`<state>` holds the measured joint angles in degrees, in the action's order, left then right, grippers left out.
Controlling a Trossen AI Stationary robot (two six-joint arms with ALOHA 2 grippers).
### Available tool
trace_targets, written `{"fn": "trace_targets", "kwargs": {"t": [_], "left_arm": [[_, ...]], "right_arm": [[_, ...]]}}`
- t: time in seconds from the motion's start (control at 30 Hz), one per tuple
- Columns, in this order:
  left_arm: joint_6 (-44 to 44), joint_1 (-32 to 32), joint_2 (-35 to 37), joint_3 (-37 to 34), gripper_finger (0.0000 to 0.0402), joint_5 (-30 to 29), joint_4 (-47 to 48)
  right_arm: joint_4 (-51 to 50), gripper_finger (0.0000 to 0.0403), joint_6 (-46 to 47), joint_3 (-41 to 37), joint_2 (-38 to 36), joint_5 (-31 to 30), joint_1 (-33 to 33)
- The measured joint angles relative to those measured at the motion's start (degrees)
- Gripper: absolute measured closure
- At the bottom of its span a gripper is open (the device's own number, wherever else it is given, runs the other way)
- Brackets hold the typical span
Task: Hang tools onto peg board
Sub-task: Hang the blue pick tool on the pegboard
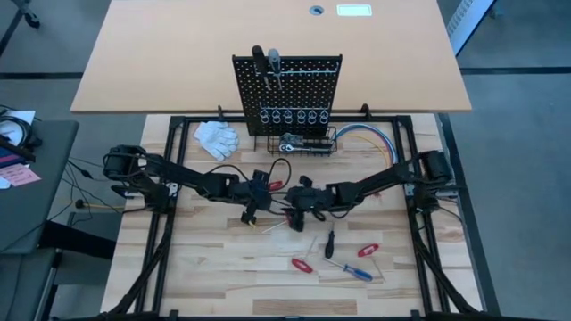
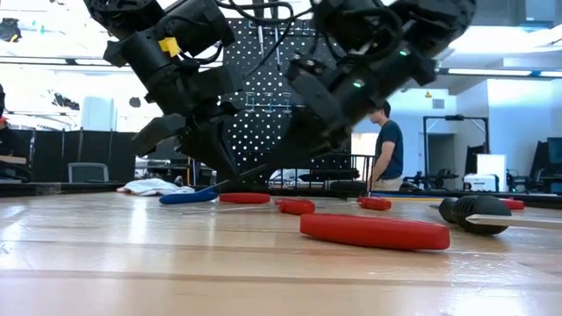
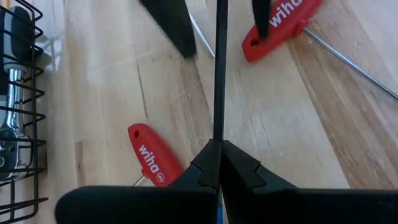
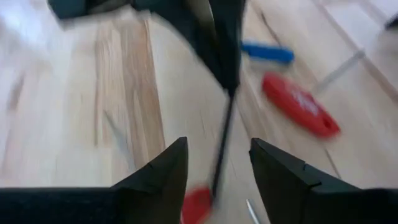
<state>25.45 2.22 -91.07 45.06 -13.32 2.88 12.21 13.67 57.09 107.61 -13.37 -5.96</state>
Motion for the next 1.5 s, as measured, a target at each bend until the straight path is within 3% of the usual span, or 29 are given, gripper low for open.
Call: {"fn": "trace_targets", "kwargs": {"t": [0.4,0.67,1.0,1.2,1.5], "left_arm": [[-0.6,0.1,0.0,-0.2,0.0401,0.3,0.4],[-2.7,0.0,2.5,-0.2,0.0401,-2.7,5.0],[-14.1,0.7,19.9,-1.3,0.0401,-9.3,20.5],[-19.2,4.1,32.4,-10.2,0.0401,-15.6,17.2],[-24.2,7.6,45.5,-23.7,0.0401,-16.7,6.2]], "right_arm": [[-6.3,0.0386,1.3,3.4,1.5,-0.5,0.2],[-9.5,0.0397,2.8,3.4,1.5,-4.0,0.0],[-9.3,0.0401,1.2,3.3,0.0,-12.1,-2.9],[-8.3,0.0402,-3.6,2.6,-6.0,-24.4,-8.0],[-4.7,0.0402,-7.9,-6.6,-22.8,-60.6,-16.9]]}}
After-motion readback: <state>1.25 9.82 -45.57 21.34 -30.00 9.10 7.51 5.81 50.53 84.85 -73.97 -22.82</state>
